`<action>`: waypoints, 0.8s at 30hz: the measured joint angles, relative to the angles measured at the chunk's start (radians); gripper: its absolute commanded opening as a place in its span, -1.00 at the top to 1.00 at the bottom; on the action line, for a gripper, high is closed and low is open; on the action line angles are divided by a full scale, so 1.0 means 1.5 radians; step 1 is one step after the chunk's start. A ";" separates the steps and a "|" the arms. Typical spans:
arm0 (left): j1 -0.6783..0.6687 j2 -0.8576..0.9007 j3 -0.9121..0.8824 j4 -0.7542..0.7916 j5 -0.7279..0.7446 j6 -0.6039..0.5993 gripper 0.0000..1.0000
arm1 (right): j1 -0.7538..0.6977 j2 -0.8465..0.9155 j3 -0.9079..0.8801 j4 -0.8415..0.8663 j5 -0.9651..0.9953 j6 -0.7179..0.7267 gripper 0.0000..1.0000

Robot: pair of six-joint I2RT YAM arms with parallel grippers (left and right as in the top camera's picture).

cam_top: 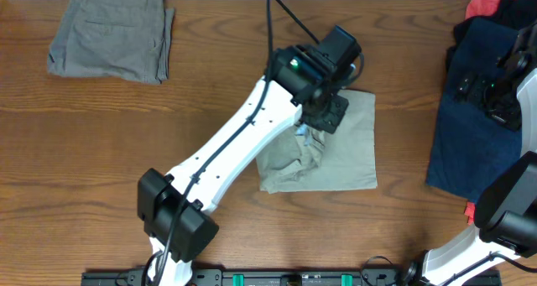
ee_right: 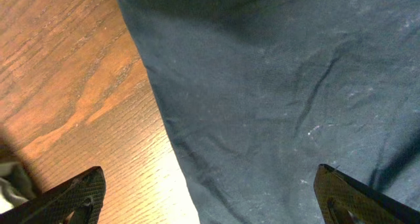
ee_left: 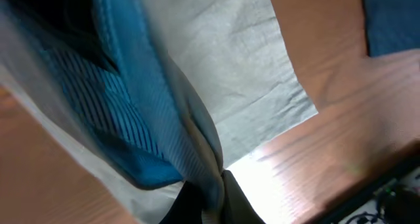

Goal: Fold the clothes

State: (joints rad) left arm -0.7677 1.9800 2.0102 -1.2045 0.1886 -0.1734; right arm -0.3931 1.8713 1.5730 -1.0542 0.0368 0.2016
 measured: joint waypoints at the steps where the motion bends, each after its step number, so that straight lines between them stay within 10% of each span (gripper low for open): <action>1: -0.005 0.009 -0.001 0.001 0.005 -0.002 0.88 | 0.000 0.000 0.000 0.000 0.000 0.000 -0.99; 24: -0.086 0.146 -0.006 0.125 0.030 -0.048 0.88 | 0.000 0.000 0.000 0.000 0.000 0.000 -0.98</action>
State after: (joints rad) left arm -0.8974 2.1998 2.0018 -1.0168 0.2333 -0.2451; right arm -0.3931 1.8713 1.5730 -1.0546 0.0368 0.2016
